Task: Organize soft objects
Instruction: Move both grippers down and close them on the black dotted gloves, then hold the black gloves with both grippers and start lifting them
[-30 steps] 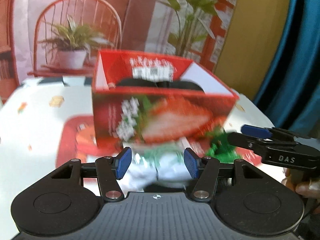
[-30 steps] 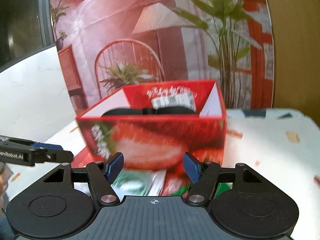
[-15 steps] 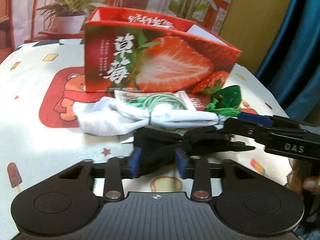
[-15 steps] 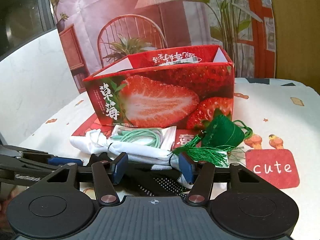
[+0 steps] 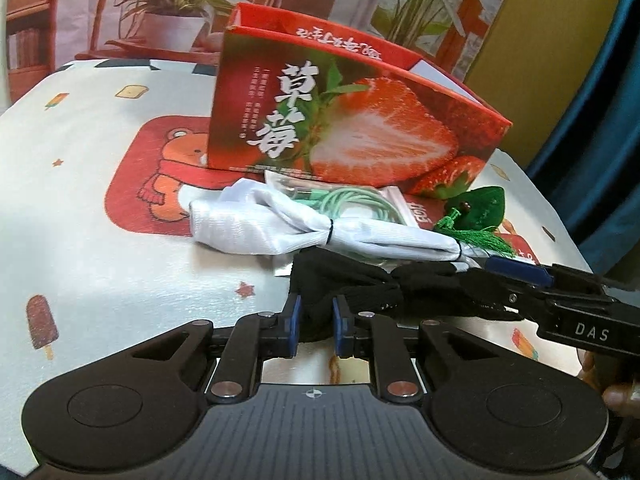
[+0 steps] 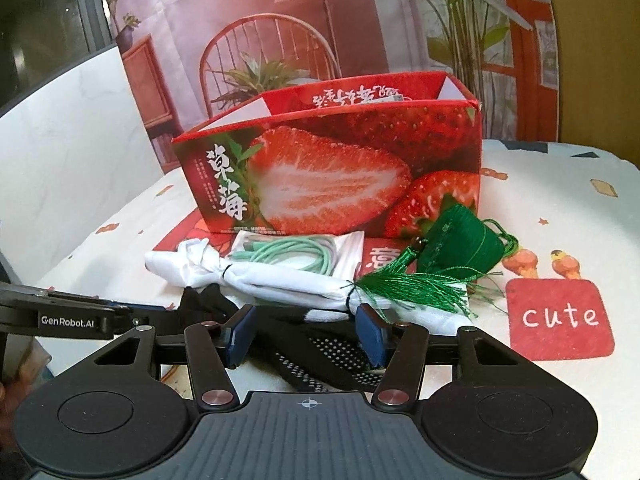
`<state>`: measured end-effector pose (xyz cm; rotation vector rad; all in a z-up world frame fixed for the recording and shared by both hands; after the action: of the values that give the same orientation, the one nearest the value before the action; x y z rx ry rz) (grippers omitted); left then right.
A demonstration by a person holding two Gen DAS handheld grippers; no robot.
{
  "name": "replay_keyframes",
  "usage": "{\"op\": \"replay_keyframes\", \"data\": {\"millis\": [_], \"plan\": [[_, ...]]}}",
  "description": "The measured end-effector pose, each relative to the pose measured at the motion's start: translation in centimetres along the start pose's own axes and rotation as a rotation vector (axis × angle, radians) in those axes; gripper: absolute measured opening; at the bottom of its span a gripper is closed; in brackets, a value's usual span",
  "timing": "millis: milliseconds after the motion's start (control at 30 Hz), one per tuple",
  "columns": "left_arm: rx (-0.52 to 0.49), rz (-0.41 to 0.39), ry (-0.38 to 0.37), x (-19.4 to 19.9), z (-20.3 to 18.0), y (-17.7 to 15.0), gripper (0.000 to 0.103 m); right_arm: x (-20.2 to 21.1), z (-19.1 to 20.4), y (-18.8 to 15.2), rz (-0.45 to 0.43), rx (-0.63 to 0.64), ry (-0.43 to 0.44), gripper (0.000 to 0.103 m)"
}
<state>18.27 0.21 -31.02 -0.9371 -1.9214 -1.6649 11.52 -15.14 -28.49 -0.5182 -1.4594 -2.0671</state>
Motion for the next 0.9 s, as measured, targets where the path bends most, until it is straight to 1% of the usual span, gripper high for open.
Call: {"op": "replay_keyframes", "data": {"millis": [300, 700, 900], "plan": [[0.024, -0.002, 0.035, 0.1, 1.1, 0.0, 0.017, -0.6, 0.8, -0.8, 0.032, 0.018, 0.015, 0.052], [0.028, 0.001, 0.028, -0.2, 1.1, -0.5, 0.018, -1.3, 1.0, -1.6, 0.067, 0.036, 0.009, 0.052], [0.028, 0.000, 0.026, -0.3, 1.0, -0.7, 0.018, -1.4, 1.0, -1.7, 0.067, 0.038, 0.007, 0.052]]}}
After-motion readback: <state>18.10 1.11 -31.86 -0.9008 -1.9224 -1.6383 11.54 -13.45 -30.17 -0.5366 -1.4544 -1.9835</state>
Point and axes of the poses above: each gripper's, at about its wrist camera, not at the fingertips, and x roughly against the way its jaws point, z to its left, y to its top, the point moved 7 cm from there along -x, roughly the way its jaws point, and after that the axes turned 6 degrees about y, right-handed, at the moved point
